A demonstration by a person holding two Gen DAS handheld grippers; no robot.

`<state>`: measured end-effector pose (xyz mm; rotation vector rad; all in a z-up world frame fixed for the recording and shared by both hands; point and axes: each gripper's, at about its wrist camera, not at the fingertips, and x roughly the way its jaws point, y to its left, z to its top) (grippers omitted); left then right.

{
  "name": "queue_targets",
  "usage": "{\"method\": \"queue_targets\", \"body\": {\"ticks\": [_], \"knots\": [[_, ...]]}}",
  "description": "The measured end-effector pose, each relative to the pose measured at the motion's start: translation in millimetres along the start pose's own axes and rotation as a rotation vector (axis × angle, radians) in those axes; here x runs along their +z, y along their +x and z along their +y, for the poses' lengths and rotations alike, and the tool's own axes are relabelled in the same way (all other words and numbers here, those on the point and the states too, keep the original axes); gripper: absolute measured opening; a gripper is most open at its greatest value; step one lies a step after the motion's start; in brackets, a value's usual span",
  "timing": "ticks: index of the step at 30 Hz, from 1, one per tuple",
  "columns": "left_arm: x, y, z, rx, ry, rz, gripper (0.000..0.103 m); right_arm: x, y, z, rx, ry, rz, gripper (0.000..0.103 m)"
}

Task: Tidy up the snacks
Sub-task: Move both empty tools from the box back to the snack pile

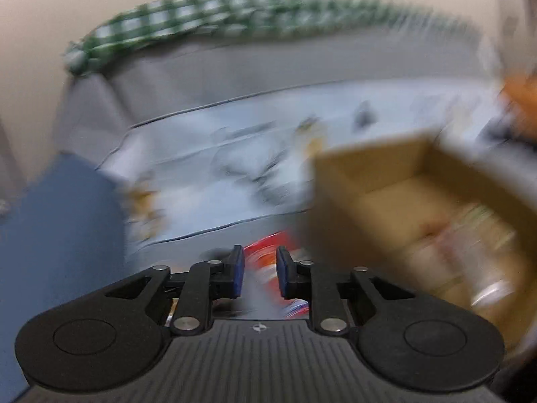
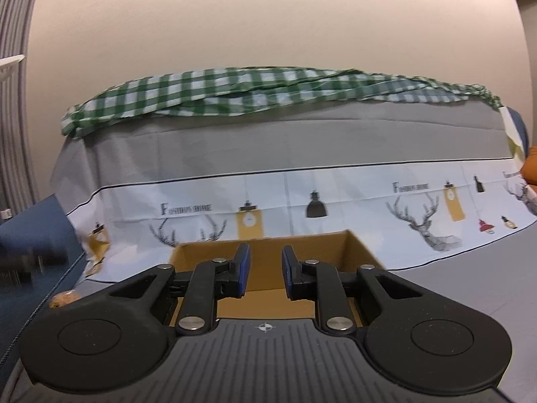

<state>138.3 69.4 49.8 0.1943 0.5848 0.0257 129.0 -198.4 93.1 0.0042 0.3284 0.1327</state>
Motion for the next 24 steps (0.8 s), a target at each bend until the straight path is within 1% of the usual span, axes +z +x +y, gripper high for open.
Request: {"method": "queue_targets", "body": {"ticks": [1, 3, 4, 5, 7, 9, 10, 12, 15, 18, 22, 24], "knots": [[-2, 3, 6, 0.021, -0.009, 0.007, 0.022, -1, 1, 4, 0.010, -0.001, 0.004, 0.023], [-4, 11, 23, -0.024, -0.115, 0.044, 0.022, -3, 3, 13, 0.028, -0.010, 0.013, 0.023], [-6, 16, 29, -0.029, -0.148, 0.065, 0.022, -4, 4, 18, 0.036, -0.013, 0.017, 0.023], [-7, 20, 33, -0.014, -0.162, 0.083, 0.022, -5, 6, 28, 0.052, -0.007, 0.022, 0.023], [-6, 25, 38, 0.020, -0.179, 0.107, 0.022, -5, 7, 33, 0.060, -0.001, 0.022, 0.023], [-6, 32, 48, 0.034, -0.233, 0.141, 0.022, -7, 8, 44, 0.073, 0.006, 0.020, 0.019], [-8, 35, 53, 0.039, -0.263, 0.155, 0.022, -9, 8, 51, 0.083, 0.007, 0.019, 0.014], [-8, 40, 63, 0.059, -0.325, 0.178, 0.023, -12, 8, 66, 0.111, 0.002, 0.021, 0.012], [-8, 41, 77, 0.100, -0.397, 0.187, 0.027, -18, 8, 93, 0.157, -0.035, 0.028, 0.012], [-7, 43, 86, 0.142, -0.434, 0.181, 0.028, -25, 11, 122, 0.194, -0.088, 0.041, 0.012], [-5, 43, 95, 0.194, -0.462, 0.157, 0.030, -36, 20, 156, 0.214, -0.146, 0.077, 0.012], [-4, 43, 100, 0.211, -0.479, 0.147, 0.030, -43, 29, 171, 0.209, -0.167, 0.106, 0.012]]}}
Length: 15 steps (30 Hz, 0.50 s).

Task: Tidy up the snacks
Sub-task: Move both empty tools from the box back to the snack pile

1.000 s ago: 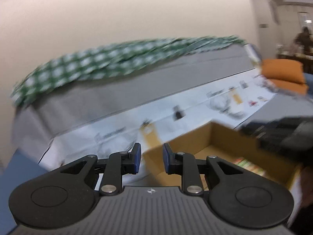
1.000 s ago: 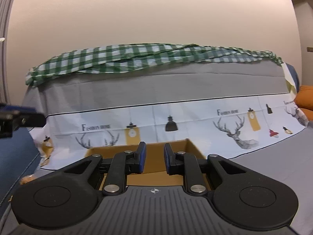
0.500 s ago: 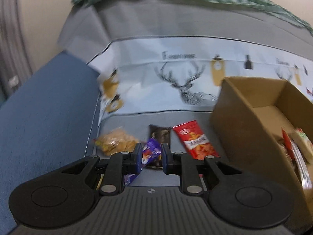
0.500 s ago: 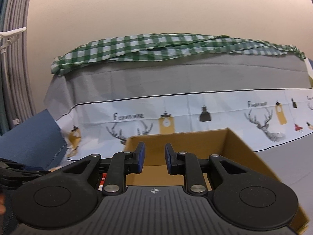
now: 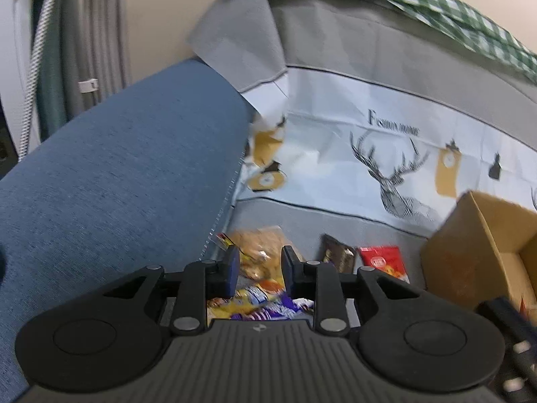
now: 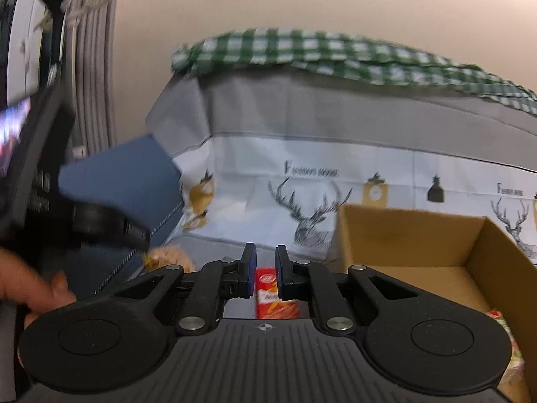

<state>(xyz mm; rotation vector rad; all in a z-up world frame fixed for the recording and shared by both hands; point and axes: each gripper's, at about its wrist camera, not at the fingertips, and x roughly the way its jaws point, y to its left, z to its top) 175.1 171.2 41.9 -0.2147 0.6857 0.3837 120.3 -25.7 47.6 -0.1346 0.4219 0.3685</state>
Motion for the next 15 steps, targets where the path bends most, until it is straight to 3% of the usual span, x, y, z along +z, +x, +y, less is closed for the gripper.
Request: {"method": "queue_targets", "body": {"ticks": [11, 15], "knots": [[2, 7, 8, 0.020, 0.006, -0.004, 0.033, -20, 84, 36, -0.096, -0.054, 0.171, 0.014], [0, 10, 6, 0.022, 0.024, 0.004, 0.034, -29, 116, 36, -0.158, -0.051, 0.237, 0.025]]}}
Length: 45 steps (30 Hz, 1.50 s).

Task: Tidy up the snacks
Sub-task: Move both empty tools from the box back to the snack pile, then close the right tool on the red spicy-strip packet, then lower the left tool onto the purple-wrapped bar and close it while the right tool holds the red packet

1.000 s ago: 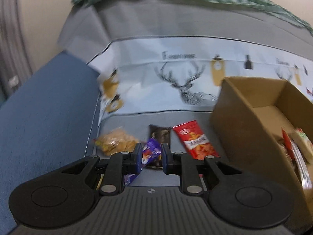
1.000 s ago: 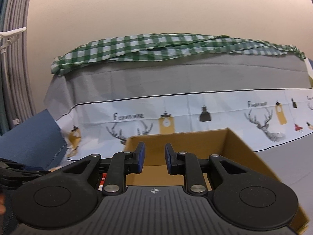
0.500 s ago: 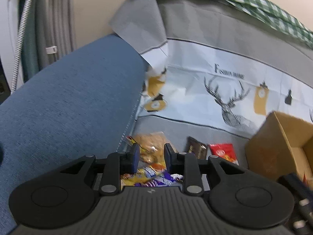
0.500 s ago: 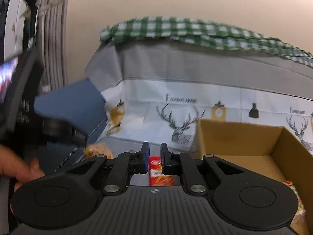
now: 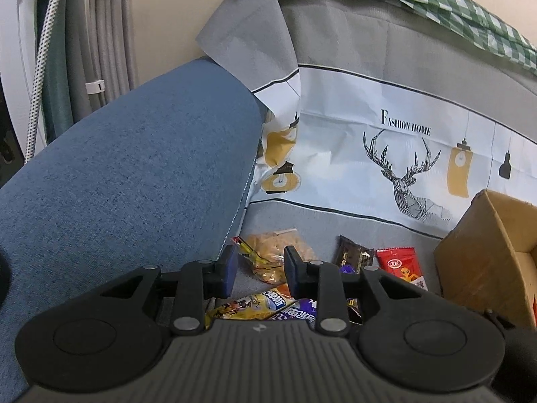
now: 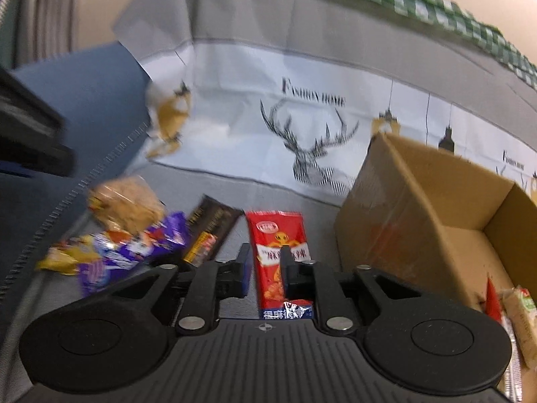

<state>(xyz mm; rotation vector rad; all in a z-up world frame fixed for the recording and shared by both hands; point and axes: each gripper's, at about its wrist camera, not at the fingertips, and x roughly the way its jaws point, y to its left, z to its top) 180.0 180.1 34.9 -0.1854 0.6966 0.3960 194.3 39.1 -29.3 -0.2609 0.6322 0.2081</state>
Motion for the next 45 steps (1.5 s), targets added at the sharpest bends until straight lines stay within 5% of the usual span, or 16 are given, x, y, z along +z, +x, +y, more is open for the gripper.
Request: {"method": "queue_targets", "body": {"ticks": [4, 15, 25, 33, 45], "knots": [[0, 2, 1, 0.001, 0.006, 0.001, 0.038, -2, 29, 5, -0.032, -0.022, 0.071, 0.051], [-1, 1, 2, -0.007, 0.005, 0.004, 0.041, -10, 55, -10, -0.036, 0.044, 0.182, 0.050], [-2, -1, 7, -0.006, 0.001, 0.006, 0.041, -13, 47, -15, 0.036, -0.001, 0.154, 0.007], [-4, -5, 12, -0.001, 0.004, 0.002, 0.041, -16, 24, -15, 0.105, -0.044, 0.140, 0.005], [-9, -3, 15, -0.078, 0.007, 0.051, 0.041, -35, -57, -5, 0.389, -0.048, 0.223, 0.005]]}}
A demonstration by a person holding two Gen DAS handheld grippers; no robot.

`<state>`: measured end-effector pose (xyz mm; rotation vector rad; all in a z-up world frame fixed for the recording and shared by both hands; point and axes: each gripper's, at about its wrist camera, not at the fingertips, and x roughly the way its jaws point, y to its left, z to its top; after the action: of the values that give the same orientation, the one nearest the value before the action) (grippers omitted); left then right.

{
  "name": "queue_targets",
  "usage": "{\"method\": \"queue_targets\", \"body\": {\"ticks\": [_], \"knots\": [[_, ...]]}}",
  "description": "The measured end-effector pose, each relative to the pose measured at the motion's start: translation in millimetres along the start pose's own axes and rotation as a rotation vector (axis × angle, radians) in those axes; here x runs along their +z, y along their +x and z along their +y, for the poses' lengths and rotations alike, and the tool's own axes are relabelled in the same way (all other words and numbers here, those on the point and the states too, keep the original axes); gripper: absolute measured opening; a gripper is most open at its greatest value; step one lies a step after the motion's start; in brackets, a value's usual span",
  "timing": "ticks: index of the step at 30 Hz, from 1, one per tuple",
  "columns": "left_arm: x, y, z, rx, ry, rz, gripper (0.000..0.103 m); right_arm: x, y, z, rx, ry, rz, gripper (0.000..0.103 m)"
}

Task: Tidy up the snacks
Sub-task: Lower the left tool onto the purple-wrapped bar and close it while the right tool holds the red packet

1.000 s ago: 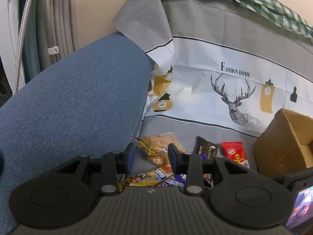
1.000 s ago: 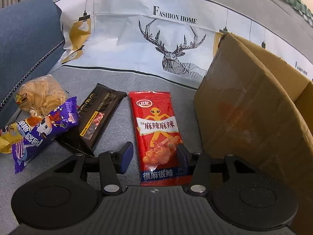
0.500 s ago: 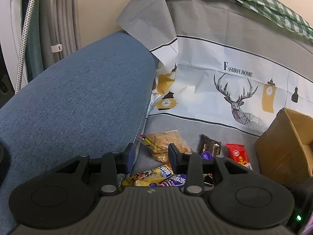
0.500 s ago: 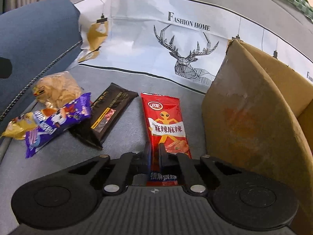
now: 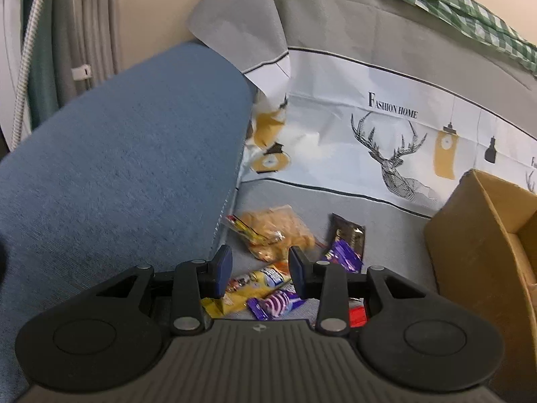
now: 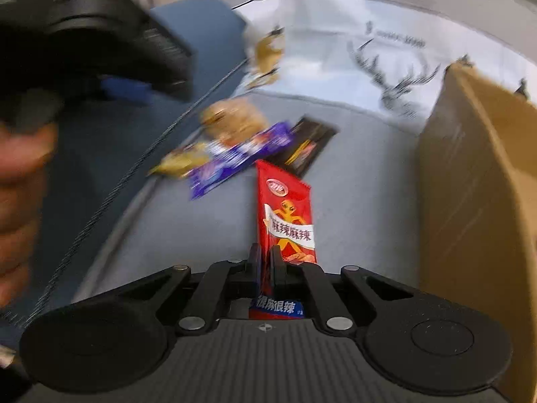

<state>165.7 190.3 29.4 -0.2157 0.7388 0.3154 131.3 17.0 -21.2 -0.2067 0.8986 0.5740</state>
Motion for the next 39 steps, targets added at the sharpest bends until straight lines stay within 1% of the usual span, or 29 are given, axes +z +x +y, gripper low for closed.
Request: {"method": "queue_targets", "body": {"ticks": [1, 3, 4, 5, 6, 8, 10, 12, 14, 16, 19, 21, 22, 23, 25, 27, 28, 29, 32, 34, 36, 39], "knots": [[0, 0, 2, -0.006, -0.012, -0.003, 0.040, -1, -3, 0, 0.018, 0.002, 0.001, 0.008], [1, 0, 6, -0.017, -0.041, -0.005, 0.039, 0, -7, 0, 0.033, -0.011, -0.023, 0.027], [1, 0, 6, -0.021, -0.044, -0.004, 0.039, 2, -8, 1, 0.014, -0.025, -0.045, 0.050], [1, 2, 5, -0.033, -0.039, 0.003, 0.039, 4, -7, 1, -0.009, -0.035, -0.061, 0.066], [0, 6, 2, -0.056, -0.030, 0.025, 0.039, 5, -6, 0, -0.027, -0.040, -0.070, 0.069], [-5, 18, -5, -0.092, 0.001, 0.093, 0.041, 7, 3, -3, -0.039, -0.030, -0.055, 0.070], [-11, 28, -15, -0.089, 0.070, 0.137, 0.041, 9, 15, -8, -0.040, 0.003, -0.013, 0.072], [-14, 33, -24, -0.072, 0.136, 0.143, 0.047, 8, 26, -13, -0.044, 0.038, 0.021, 0.073], [-17, 40, -29, -0.071, 0.174, 0.149, 0.059, 7, 36, -18, -0.045, 0.063, 0.056, 0.074], [-18, 47, -30, -0.072, 0.193, 0.157, 0.063, 6, 44, -22, -0.042, 0.086, 0.090, 0.074], [-19, 61, -35, -0.064, 0.219, 0.168, 0.063, 5, 46, -22, -0.042, 0.080, 0.095, 0.075], [-21, 69, -40, -0.063, 0.239, 0.174, 0.063, 5, 46, -20, -0.053, 0.069, 0.094, 0.063], [-22, 72, -43, -0.058, 0.254, 0.173, 0.063, 4, 45, -21, -0.060, 0.074, 0.084, 0.050], [-23, 74, -46, -0.048, 0.273, 0.167, 0.063, 5, 44, -22, -0.074, 0.074, 0.077, 0.050], [-24, 78, -51, -0.036, 0.309, 0.152, 0.063, 5, 43, -26, -0.070, 0.091, 0.074, 0.048], [-26, 80, -54, -0.031, 0.334, 0.142, 0.058, 5, 41, -30, -0.068, 0.108, 0.068, 0.048], [-26, 80, -55, -0.028, 0.342, 0.140, 0.051, 6, 40, -31, -0.071, 0.106, 0.064, 0.048], [-27, 81, -55, -0.027, 0.344, 0.141, 0.039, 6, 40, -31, -0.073, 0.104, 0.064, 0.048], [-25, 79, -52, -0.025, 0.326, 0.151, 0.024, 5, 40, -34, -0.075, 0.117, 0.068, 0.048], [-22, 74, -48, -0.038, 0.292, 0.154, 0.019, 5, 40, -36, -0.075, 0.125, 0.067, 0.048], [-19, 64, -45, -0.043, 0.245, 0.160, 0.018, 4, 40, -36, -0.068, 0.130, 0.071, 0.048], [-13, 42, -34, -0.064, 0.119, 0.173, 0.018, 4, 39, -36, -0.066, 0.132, 0.074, 0.048]]}}
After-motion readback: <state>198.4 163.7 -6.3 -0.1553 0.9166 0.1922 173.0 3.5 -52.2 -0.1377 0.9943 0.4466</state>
